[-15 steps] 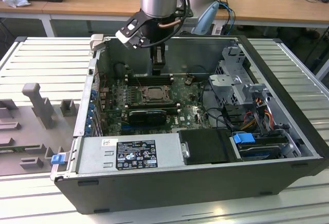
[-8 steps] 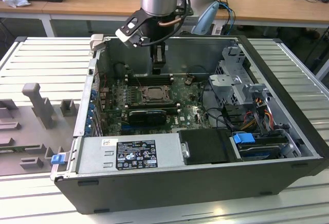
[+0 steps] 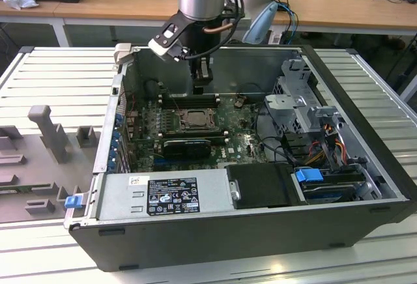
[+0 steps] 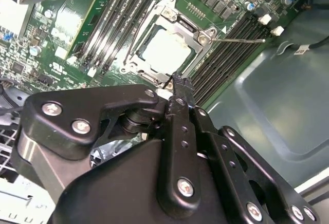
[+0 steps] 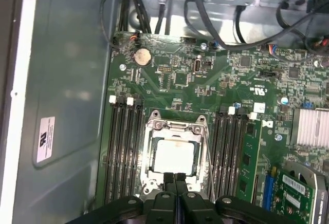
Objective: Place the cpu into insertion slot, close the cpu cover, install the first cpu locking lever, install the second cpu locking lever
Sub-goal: 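Install the first cpu locking lever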
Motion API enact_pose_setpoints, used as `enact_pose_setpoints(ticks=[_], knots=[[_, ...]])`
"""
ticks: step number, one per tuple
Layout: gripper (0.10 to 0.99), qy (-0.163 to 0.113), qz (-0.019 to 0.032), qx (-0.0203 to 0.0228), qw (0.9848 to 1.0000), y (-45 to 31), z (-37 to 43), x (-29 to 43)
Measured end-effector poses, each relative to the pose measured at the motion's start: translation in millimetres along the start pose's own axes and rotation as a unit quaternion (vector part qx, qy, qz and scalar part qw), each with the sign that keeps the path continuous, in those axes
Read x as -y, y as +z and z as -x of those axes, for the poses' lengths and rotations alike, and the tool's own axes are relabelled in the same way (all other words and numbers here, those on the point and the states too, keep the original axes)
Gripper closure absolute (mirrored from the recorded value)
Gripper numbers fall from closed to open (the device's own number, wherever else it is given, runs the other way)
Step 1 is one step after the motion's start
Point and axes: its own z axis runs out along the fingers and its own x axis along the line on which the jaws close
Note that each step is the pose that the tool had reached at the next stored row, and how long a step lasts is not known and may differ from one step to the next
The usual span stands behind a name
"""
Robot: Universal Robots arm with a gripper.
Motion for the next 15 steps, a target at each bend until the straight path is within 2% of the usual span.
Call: enact_pose_setpoints(ticks=[3, 8, 12, 15], knots=[[0.980, -0.035, -0.0016, -0.0006, 0.9994, 0.0, 0.0, 0.0], [0.980, -0.087, -0.0039, -0.0016, 0.9962, 0.0, 0.0, 0.0], [0.980, -0.137, -0.0061, -0.0027, 0.9905, 0.3, 0.0, 0.0], [0.980, -0.185, -0.0082, -0.0036, 0.9828, 0.4, 0.0, 0.0]])
